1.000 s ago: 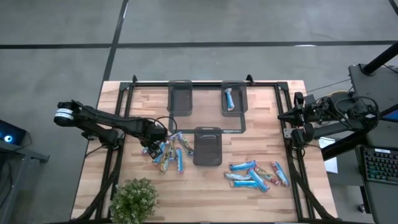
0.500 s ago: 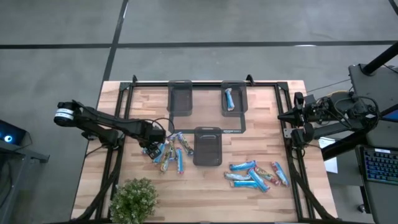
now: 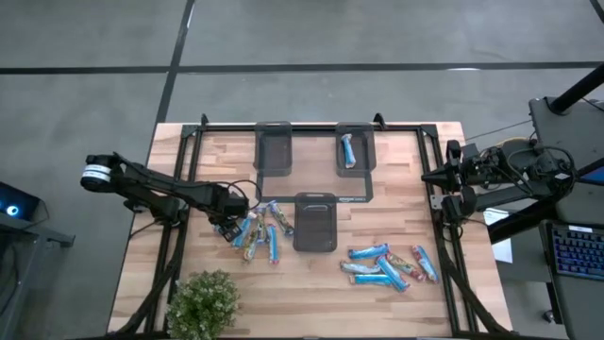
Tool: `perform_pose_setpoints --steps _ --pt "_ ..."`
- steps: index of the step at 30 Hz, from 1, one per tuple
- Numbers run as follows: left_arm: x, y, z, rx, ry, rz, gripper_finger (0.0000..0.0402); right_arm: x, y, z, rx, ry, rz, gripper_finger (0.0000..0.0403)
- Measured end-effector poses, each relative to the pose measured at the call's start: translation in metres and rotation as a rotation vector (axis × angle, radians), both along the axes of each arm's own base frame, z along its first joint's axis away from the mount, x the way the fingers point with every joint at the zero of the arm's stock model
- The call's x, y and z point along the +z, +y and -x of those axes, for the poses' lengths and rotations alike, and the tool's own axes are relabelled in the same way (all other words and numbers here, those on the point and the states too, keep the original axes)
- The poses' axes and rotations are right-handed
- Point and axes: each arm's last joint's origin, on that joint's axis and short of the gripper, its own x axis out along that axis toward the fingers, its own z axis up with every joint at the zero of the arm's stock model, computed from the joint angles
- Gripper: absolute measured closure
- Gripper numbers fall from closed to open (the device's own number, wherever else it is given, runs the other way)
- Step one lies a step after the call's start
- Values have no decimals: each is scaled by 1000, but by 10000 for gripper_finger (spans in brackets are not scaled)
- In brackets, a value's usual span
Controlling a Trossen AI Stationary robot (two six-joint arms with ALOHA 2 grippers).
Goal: Pick and place Granola Bars by type
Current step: Put the red granola bar into the left black bin
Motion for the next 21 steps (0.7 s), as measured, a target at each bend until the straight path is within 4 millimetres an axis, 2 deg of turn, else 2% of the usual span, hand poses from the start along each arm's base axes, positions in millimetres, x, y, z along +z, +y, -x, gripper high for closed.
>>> perform_pose_setpoints --steps 14,21 --pt "0 0 0 -11 -1 1 204 0 -1 0 -25 -2 6 394" --pt "0 0 0 -12 0 6 243 0 -1 0 -24 -1 7 394"
